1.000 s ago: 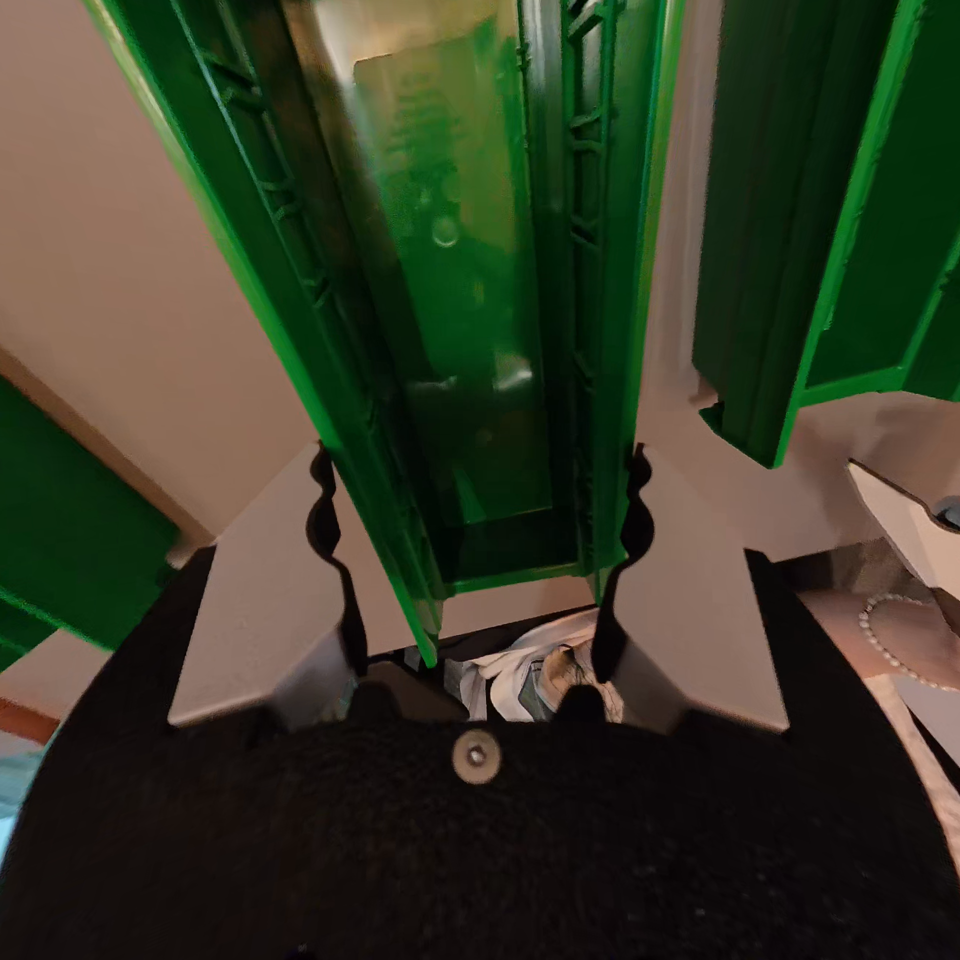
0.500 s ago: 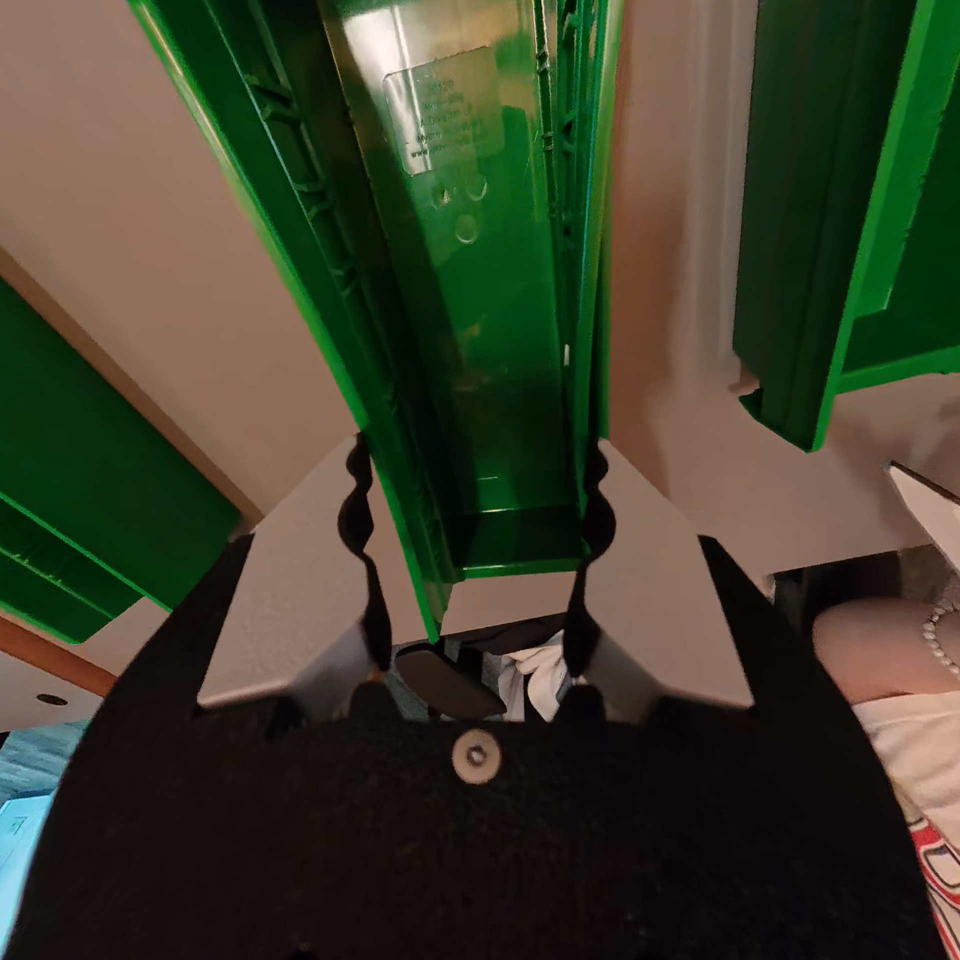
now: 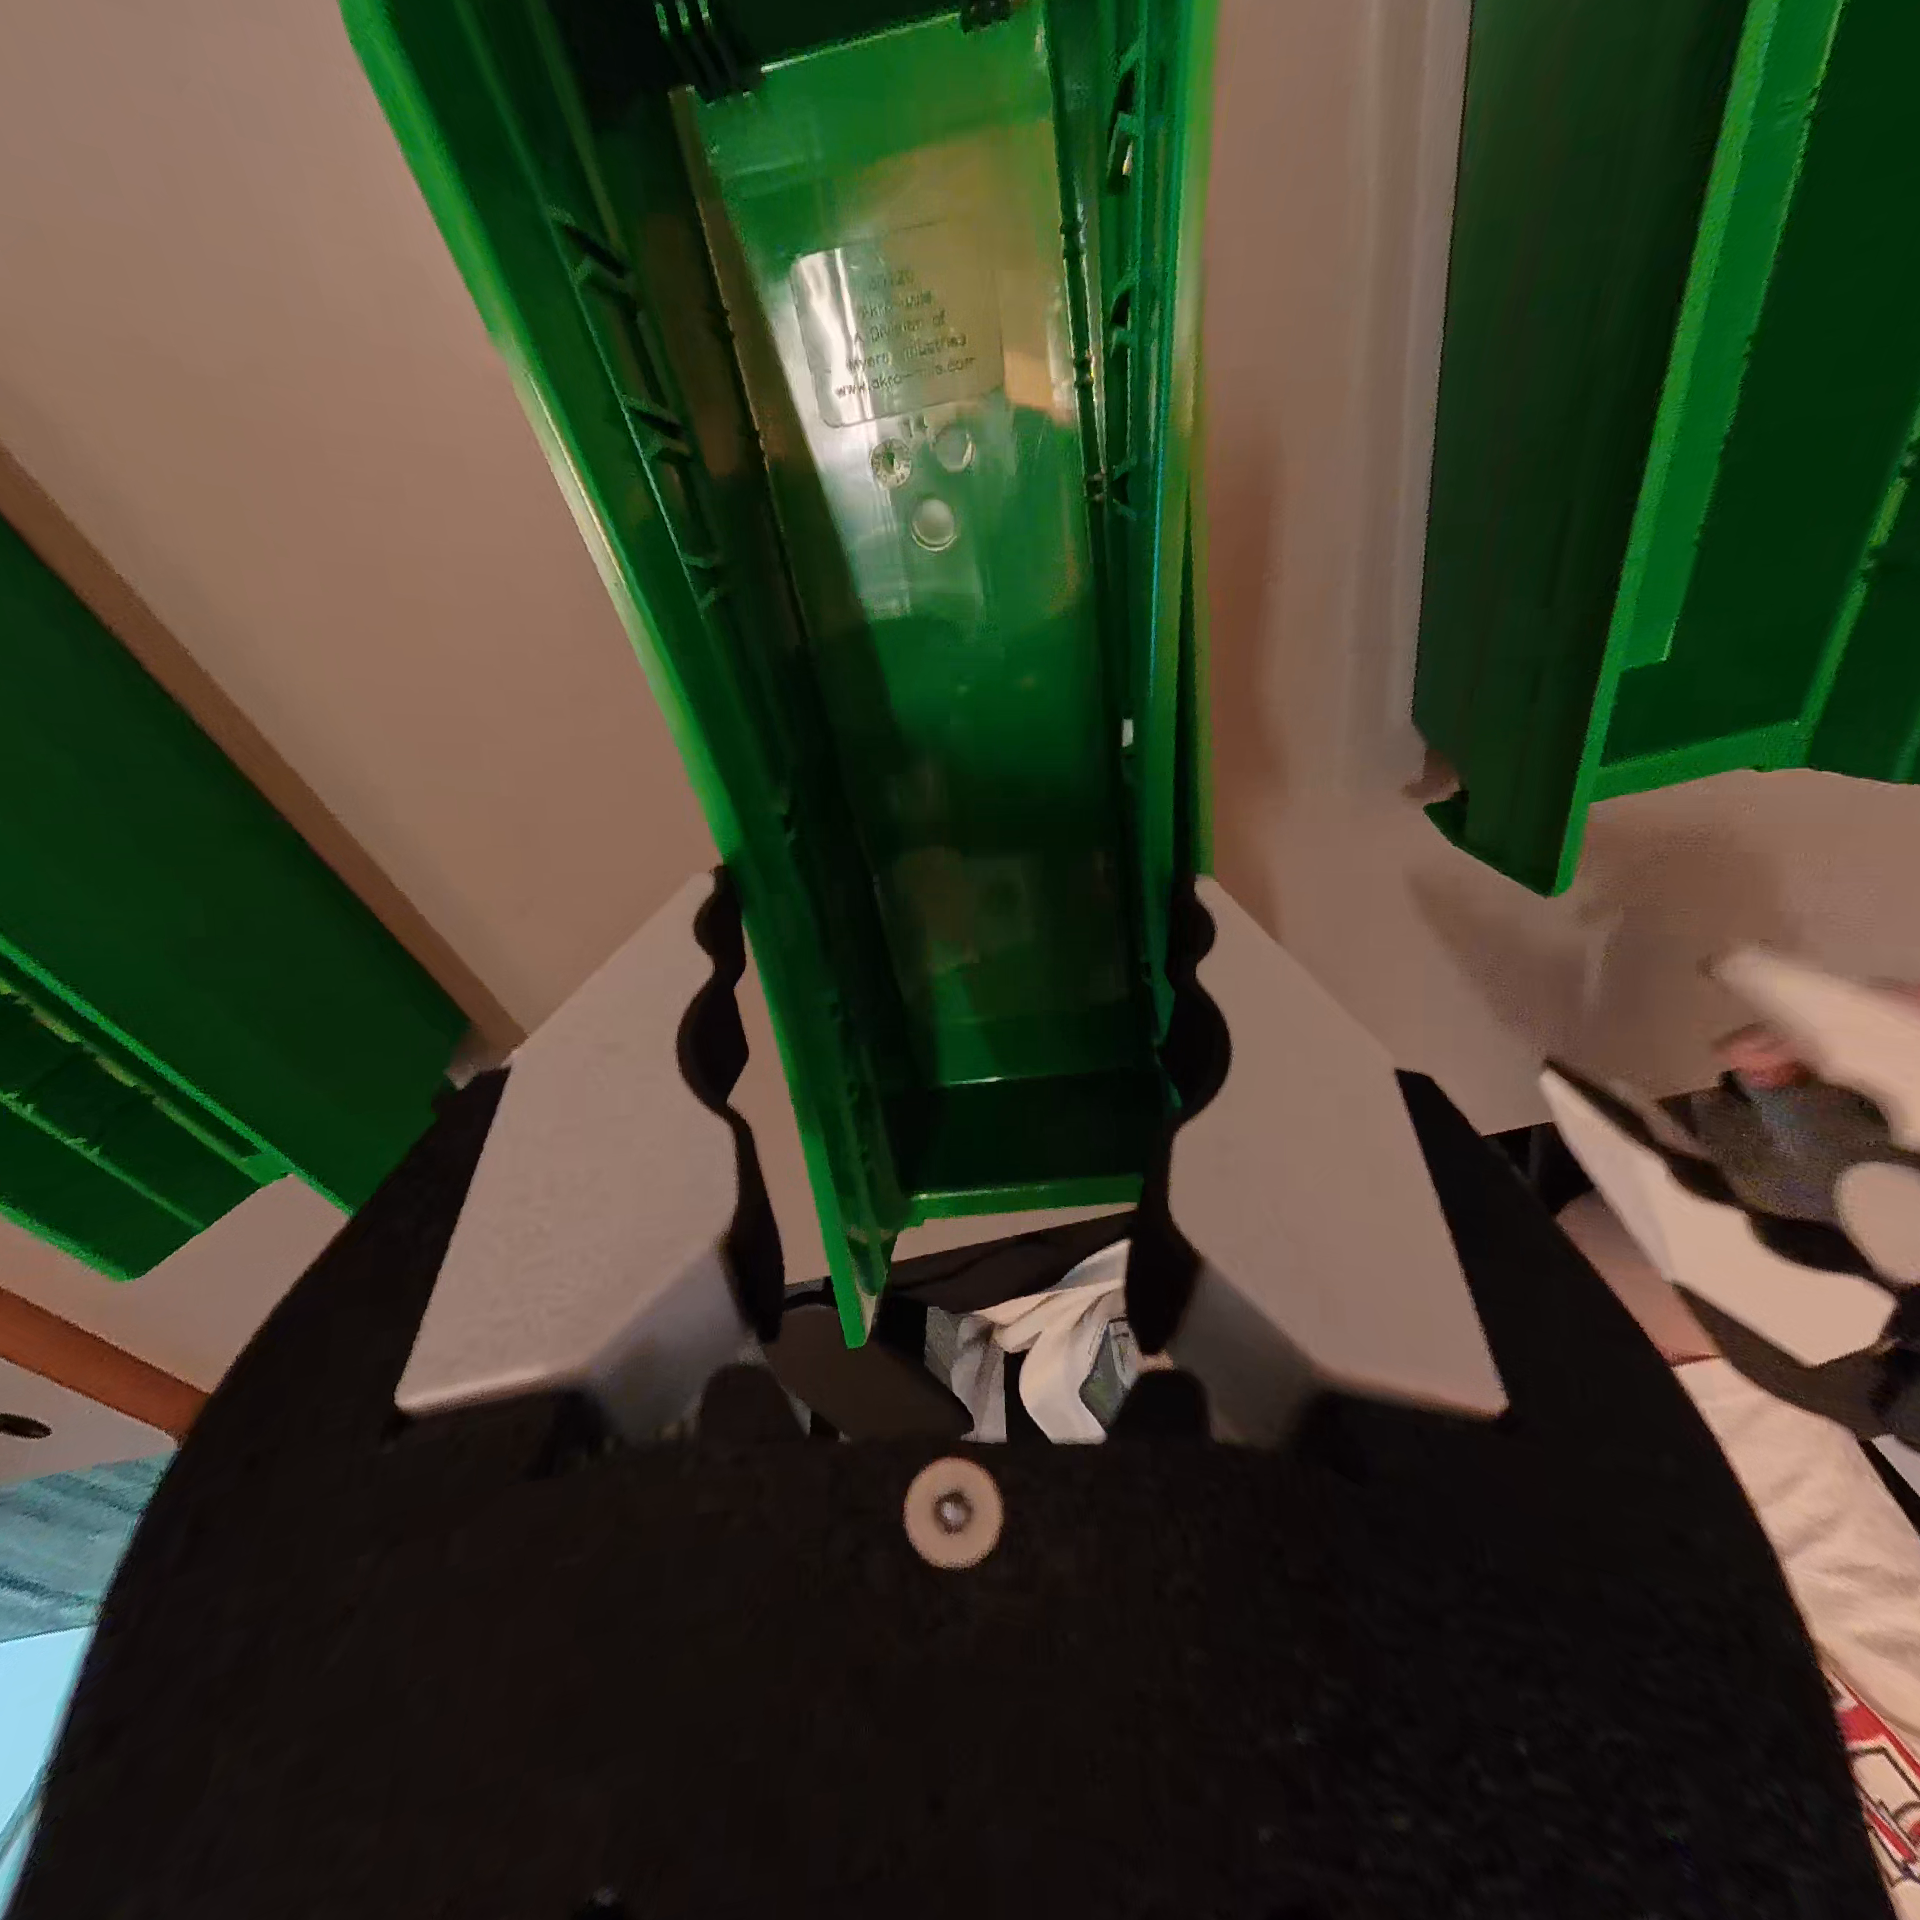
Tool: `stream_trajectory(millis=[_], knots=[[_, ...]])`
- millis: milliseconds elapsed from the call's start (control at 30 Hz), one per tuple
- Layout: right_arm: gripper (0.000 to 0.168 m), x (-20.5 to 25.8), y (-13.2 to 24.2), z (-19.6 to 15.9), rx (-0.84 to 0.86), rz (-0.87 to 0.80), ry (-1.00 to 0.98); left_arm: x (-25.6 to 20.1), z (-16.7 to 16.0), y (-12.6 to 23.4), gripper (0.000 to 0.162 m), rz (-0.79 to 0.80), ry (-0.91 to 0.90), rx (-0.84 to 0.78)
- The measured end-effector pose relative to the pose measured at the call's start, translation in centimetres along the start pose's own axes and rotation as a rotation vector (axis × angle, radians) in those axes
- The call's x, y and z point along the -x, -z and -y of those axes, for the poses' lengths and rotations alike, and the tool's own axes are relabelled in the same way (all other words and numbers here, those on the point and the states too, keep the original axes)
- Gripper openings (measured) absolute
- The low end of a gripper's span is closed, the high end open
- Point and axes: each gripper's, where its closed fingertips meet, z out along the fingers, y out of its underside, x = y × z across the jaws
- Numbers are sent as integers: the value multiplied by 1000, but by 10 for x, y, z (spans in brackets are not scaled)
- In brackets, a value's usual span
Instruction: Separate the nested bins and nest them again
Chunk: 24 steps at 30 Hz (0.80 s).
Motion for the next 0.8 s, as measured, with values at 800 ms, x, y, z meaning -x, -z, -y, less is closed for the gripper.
stream_trajectory(millis=[800], knots=[[0,82,-58,-3,-13,-94,545,-3,-11,-2,82,62,-40,24]])
